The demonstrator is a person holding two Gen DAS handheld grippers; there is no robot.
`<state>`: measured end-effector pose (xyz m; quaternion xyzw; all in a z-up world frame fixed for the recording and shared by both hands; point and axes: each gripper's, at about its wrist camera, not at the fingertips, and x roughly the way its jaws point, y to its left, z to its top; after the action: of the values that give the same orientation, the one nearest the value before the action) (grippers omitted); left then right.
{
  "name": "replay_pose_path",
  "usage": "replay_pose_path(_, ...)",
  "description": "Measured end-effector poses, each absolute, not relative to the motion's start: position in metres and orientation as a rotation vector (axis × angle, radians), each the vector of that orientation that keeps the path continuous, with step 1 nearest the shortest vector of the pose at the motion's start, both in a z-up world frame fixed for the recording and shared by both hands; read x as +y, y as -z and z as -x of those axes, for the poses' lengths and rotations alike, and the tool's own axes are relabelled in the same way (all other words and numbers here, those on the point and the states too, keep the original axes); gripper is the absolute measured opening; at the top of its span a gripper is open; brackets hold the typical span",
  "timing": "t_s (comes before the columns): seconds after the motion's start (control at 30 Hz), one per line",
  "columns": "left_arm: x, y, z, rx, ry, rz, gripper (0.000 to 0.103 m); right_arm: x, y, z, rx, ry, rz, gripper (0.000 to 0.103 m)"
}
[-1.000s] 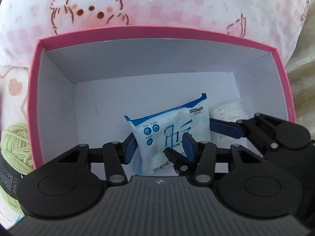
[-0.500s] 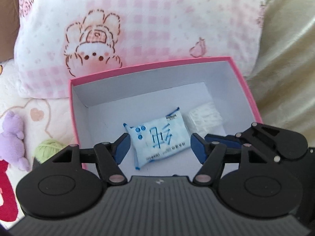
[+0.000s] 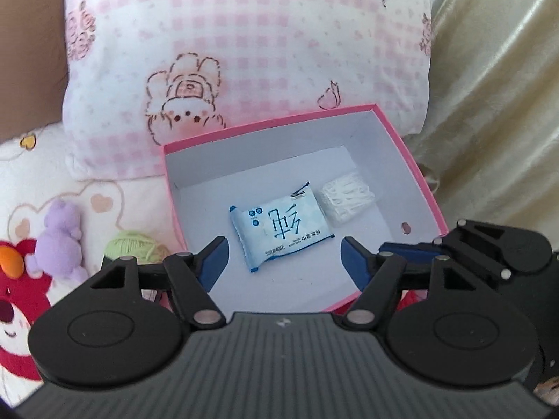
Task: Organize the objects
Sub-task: 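Withdraw the left tool and move it toward the white medicine box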
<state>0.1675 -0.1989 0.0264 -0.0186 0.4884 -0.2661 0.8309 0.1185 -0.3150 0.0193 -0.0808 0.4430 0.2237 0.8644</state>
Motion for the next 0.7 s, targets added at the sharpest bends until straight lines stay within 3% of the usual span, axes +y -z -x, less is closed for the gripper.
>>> replay_pose_path(0.7,-0.12,-0.059,-0.095,1.086,0.556,0.069,0.074,-0.286,-0.071,-0.061,0.863,-0.485,0.234,0.073)
